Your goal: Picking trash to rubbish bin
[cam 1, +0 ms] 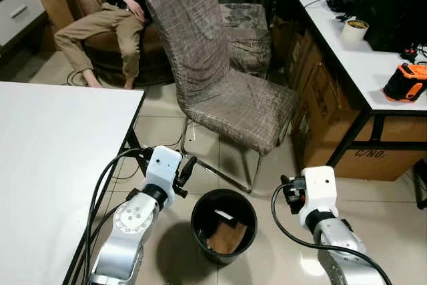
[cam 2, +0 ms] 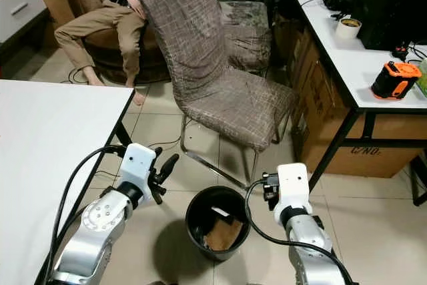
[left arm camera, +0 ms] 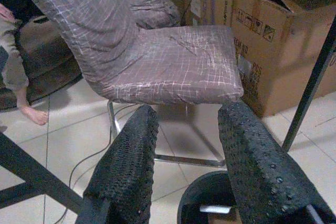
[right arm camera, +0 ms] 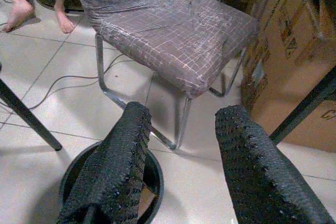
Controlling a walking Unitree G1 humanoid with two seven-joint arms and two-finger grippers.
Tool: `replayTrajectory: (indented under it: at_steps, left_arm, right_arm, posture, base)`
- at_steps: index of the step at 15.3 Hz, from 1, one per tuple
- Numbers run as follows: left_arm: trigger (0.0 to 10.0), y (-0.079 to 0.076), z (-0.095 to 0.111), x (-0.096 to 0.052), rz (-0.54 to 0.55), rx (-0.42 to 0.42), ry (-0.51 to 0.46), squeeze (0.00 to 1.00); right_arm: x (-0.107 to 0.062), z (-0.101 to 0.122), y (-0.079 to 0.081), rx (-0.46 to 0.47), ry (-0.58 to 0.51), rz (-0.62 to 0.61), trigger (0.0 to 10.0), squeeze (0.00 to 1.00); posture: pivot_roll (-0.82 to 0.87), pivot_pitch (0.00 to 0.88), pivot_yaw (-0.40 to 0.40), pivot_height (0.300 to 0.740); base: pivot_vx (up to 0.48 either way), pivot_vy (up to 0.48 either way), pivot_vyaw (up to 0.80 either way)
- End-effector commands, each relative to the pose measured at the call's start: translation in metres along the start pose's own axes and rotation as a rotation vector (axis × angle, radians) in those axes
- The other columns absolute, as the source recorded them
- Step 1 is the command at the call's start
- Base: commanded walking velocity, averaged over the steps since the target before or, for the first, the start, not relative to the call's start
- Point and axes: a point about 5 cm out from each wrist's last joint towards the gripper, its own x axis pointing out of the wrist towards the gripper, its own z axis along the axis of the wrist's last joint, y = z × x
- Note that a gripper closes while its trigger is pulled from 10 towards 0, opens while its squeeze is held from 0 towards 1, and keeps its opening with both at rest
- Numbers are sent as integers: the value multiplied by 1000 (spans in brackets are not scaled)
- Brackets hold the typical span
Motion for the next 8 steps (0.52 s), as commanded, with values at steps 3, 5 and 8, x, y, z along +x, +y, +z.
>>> replayTrajectory:
  at_steps: [3, 5, 8]
  left_arm:
    - [10000, -1, 14, -2, 13, 7, -13, 0]
    - [10000, 2, 13, -7, 28, 6, -3, 0]
    - [10000, 4, 13, -9, 15, 24, 8, 0]
  right_arm:
    - [4, 17, 4, -12, -54, 43, 10000, 0]
    - [5, 21, 2, -30, -68, 46, 10000, 0]
    - [3, 28, 0, -16, -92, 18, 10000, 0]
  posture:
    - [-175, 42, 20, 740]
    - [-181, 43, 21, 740]
    - [-197, 29, 34, 740]
  base:
    - [-160, 0, 0]
    - [-120, 0, 0]
    - [-241, 0, 0]
